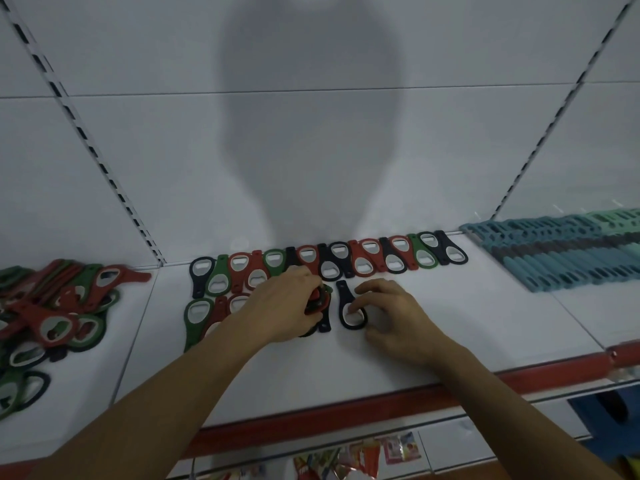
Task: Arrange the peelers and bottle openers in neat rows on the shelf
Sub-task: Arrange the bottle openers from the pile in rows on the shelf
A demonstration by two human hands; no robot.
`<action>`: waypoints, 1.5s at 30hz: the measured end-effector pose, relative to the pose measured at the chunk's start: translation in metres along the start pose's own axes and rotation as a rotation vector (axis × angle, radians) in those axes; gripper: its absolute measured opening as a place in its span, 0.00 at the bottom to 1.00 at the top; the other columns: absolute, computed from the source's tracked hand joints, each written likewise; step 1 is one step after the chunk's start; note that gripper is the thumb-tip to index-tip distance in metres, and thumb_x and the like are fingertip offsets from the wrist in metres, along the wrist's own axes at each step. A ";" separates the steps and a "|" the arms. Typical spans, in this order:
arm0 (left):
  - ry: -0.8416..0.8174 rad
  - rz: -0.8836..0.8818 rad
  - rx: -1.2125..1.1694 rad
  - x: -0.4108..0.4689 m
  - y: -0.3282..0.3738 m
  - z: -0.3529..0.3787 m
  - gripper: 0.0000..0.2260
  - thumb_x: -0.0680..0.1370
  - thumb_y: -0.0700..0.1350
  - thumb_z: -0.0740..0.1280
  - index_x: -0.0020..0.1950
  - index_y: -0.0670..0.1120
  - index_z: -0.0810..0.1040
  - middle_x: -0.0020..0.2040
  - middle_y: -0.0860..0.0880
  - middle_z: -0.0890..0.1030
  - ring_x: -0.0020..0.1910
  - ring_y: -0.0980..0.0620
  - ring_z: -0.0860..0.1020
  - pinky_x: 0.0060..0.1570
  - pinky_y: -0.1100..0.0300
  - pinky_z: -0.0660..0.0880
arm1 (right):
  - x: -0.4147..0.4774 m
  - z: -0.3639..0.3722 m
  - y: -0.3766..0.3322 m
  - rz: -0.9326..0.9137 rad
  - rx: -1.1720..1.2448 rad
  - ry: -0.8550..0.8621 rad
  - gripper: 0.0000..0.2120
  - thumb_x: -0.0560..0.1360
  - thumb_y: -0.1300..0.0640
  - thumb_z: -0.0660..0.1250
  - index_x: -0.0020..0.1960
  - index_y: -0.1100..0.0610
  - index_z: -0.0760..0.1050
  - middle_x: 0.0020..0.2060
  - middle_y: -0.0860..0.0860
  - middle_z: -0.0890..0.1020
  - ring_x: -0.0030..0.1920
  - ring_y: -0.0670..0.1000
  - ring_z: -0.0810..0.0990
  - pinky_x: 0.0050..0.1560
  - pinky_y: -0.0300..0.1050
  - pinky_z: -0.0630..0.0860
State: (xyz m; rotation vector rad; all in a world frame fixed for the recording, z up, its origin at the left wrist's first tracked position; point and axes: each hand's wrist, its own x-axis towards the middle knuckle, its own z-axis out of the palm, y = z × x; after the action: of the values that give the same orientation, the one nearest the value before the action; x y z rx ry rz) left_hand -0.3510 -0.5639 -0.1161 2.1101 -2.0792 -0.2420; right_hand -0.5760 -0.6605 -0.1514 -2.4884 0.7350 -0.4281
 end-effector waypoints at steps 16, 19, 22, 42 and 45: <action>0.003 0.008 -0.013 0.002 0.000 0.000 0.17 0.78 0.55 0.70 0.64 0.52 0.75 0.59 0.52 0.74 0.55 0.51 0.76 0.49 0.59 0.74 | 0.010 0.007 -0.004 -0.074 -0.067 -0.004 0.17 0.70 0.53 0.72 0.59 0.48 0.82 0.61 0.44 0.78 0.58 0.47 0.73 0.61 0.44 0.73; 0.089 0.020 -0.115 0.006 0.000 -0.007 0.14 0.78 0.54 0.71 0.62 0.53 0.78 0.56 0.54 0.77 0.53 0.54 0.77 0.48 0.60 0.76 | 0.012 0.005 -0.005 -0.016 0.158 0.090 0.18 0.72 0.49 0.72 0.62 0.45 0.79 0.61 0.40 0.77 0.55 0.43 0.77 0.53 0.35 0.74; 0.073 0.085 -0.223 0.013 0.005 -0.014 0.13 0.76 0.50 0.73 0.60 0.52 0.79 0.50 0.54 0.81 0.47 0.54 0.80 0.44 0.58 0.77 | 0.023 -0.002 -0.014 0.042 0.462 0.229 0.15 0.76 0.53 0.72 0.61 0.43 0.77 0.57 0.42 0.80 0.49 0.49 0.81 0.44 0.40 0.79; -0.033 -0.152 -0.718 0.019 0.003 -0.011 0.06 0.78 0.40 0.68 0.51 0.51 0.80 0.40 0.52 0.81 0.35 0.58 0.79 0.39 0.60 0.76 | 0.024 -0.033 0.012 0.346 0.746 0.461 0.14 0.82 0.66 0.61 0.49 0.53 0.83 0.31 0.49 0.81 0.30 0.46 0.77 0.34 0.40 0.77; 0.008 -0.076 -0.470 0.019 0.003 -0.011 0.07 0.78 0.43 0.68 0.45 0.56 0.76 0.38 0.53 0.78 0.35 0.56 0.76 0.36 0.61 0.72 | 0.024 -0.030 0.024 0.418 0.453 0.302 0.12 0.82 0.62 0.62 0.50 0.54 0.84 0.35 0.43 0.82 0.34 0.43 0.77 0.38 0.35 0.72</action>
State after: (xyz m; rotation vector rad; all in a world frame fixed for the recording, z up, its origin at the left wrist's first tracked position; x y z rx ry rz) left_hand -0.3514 -0.5826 -0.1041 1.8938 -1.7220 -0.6594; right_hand -0.5791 -0.7027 -0.1365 -1.8110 1.1076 -0.7276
